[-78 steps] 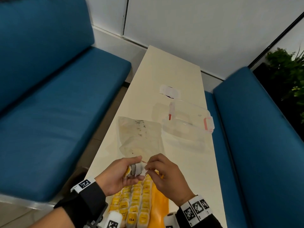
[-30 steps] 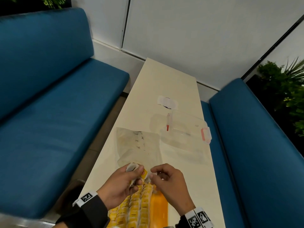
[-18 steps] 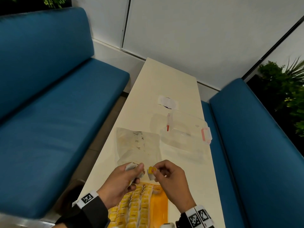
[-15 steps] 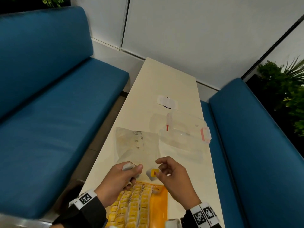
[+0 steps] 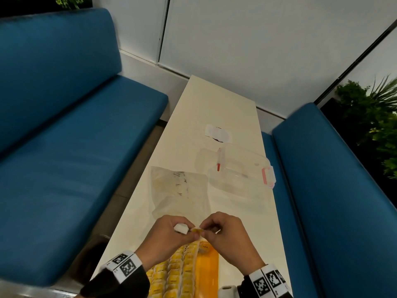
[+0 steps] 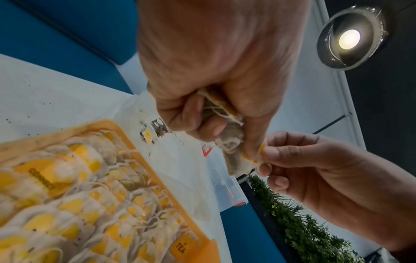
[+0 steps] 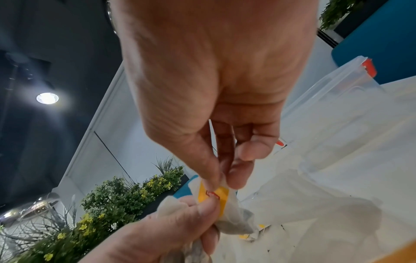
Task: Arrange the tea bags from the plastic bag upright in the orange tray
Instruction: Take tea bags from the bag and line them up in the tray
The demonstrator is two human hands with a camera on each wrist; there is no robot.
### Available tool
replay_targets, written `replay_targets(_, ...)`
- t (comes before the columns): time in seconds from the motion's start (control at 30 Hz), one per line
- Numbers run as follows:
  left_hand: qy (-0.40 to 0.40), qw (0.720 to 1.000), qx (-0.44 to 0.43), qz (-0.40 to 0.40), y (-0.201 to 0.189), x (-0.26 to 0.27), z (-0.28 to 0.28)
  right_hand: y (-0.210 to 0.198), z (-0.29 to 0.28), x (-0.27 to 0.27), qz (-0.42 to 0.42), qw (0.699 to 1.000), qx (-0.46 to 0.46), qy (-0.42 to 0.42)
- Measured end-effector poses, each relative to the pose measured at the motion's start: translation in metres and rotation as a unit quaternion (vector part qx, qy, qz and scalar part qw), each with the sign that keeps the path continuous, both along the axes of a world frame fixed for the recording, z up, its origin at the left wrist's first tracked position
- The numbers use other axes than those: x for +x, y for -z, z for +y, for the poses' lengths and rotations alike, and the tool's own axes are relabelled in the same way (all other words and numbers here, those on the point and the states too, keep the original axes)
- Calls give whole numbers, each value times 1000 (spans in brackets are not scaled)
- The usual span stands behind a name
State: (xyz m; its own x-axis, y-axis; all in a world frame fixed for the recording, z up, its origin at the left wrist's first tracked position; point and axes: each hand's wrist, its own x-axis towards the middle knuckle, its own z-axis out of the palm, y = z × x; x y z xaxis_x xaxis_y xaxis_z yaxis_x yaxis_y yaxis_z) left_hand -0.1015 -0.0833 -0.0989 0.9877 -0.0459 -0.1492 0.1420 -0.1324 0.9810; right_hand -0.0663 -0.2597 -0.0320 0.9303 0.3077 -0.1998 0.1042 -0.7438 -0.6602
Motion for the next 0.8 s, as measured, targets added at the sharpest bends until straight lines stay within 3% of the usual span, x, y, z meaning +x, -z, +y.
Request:
replay_targets(0.3,14,1000,5,14,5,-3,-1,-2,-9,-1,19,999,-25,6)
replay_targets(0.53,-46,997,9,66,21,-9,12,32,-33,-6,20,980,-190,-59)
replay_targets(0.67,-55,996,11,76,29,-12,15,52,-37,-12,44,960,-247,-126)
replay_targets(0.8,-54,995,25,74,35,-14,15,69,-36,-11,44,943,-300,-139)
